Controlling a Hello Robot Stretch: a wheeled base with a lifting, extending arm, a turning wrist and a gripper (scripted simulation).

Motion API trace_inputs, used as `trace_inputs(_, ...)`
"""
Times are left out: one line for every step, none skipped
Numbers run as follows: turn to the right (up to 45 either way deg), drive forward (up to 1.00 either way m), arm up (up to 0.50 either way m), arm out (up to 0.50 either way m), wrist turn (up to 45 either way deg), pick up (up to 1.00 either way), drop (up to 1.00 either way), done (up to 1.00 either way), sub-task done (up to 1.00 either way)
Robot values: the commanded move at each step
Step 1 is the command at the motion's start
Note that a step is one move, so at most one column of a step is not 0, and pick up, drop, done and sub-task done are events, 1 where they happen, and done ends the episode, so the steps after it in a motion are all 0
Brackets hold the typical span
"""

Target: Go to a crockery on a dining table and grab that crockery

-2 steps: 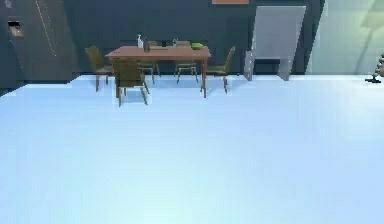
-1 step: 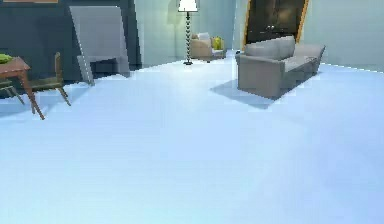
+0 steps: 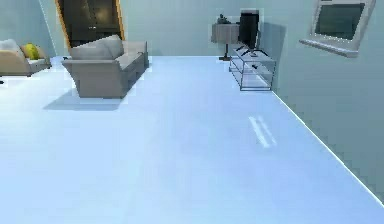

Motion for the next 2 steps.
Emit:
trace_inputs(0.0, 1.00, 0.00, 0.00, 0.0, 0.00, 0.00, 0.00, 0.00)
trace_inputs(0.0, 1.00, 0.00, 0.00, 0.0, 0.00, 0.00, 0.00, 0.00)
